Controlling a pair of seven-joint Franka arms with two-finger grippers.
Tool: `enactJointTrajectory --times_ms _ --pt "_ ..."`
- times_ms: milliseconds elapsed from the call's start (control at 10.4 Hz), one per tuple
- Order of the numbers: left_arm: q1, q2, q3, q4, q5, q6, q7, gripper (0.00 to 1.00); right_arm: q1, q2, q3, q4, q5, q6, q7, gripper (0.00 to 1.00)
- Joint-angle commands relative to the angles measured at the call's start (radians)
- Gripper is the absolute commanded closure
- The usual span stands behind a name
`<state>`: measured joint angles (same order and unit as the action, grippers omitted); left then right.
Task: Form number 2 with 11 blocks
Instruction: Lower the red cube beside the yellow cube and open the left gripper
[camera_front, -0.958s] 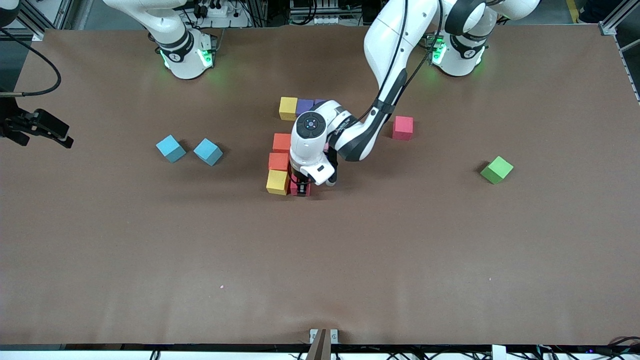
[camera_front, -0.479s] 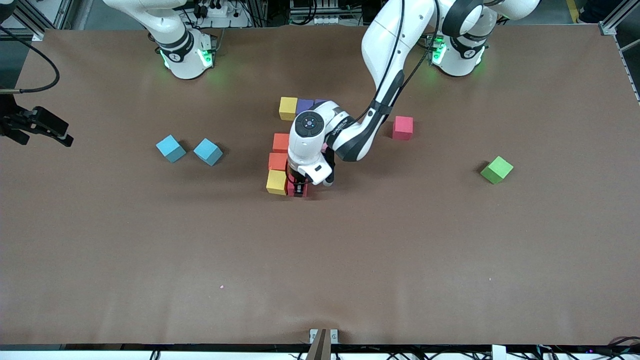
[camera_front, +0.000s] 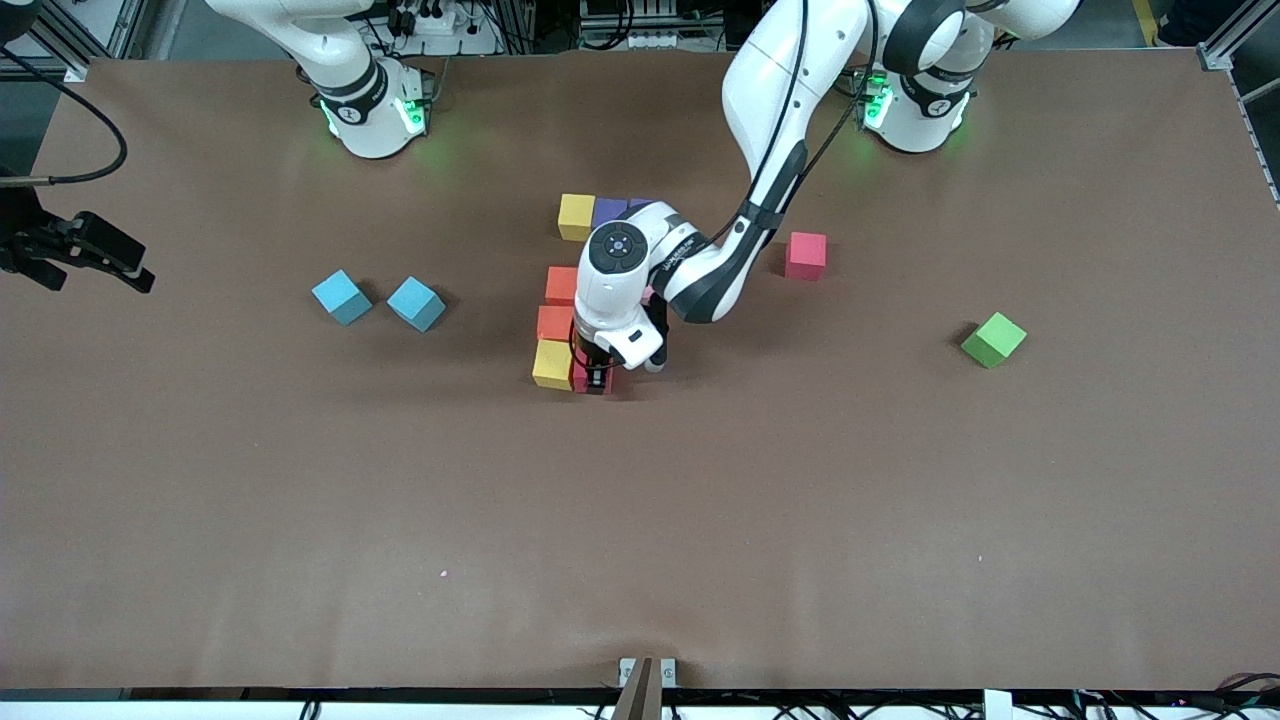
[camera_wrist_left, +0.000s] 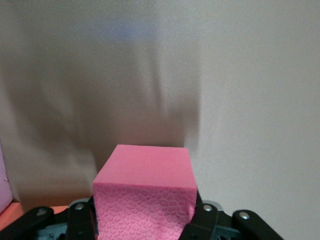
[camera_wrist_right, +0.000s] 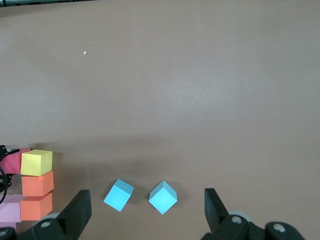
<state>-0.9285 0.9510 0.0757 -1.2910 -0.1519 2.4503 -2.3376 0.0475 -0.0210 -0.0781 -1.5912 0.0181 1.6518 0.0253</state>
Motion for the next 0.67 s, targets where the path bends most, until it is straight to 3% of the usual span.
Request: enactJointTrajectory --times_ms 0,383,575 --pt "-0.015 0.026 0.015 0.03 -0.026 0.015 -0.002 0.0 0.002 0.01 -0.008 0.028 0.017 -0.02 -0.013 0.0" --pt "-0.02 0.008 0.015 0.026 -0.02 0.004 -0.002 0.0 0.003 0.01 -0.008 0.028 0.017 -0.015 -0.011 0.0" --pt "-0.02 -0.024 0.015 0.024 -0.017 -0.061 -0.002 0.0 0.005 0.013 -0.008 0.027 0.019 -0.012 -0.011 0.0"
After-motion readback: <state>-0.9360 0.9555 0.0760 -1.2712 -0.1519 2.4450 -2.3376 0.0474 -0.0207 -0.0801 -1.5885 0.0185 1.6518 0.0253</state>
